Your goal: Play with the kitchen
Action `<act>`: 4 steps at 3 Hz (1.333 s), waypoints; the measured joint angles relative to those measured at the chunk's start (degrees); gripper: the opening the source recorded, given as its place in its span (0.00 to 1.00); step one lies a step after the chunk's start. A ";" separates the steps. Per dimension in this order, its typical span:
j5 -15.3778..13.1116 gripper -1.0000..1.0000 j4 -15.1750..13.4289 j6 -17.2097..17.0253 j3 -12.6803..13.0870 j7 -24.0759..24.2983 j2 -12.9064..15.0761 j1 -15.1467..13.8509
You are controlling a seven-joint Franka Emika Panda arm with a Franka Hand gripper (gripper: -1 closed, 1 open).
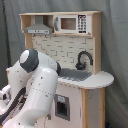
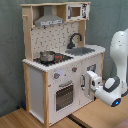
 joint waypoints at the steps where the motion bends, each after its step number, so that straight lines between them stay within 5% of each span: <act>1: -3.98 1.00 0.91 2.02 -2.54 3.09 0.54 0.10; 3: -10.89 1.00 3.44 2.58 -9.67 3.46 4.79 2.67; 4: -10.94 1.00 7.20 2.62 -11.50 3.48 8.90 3.82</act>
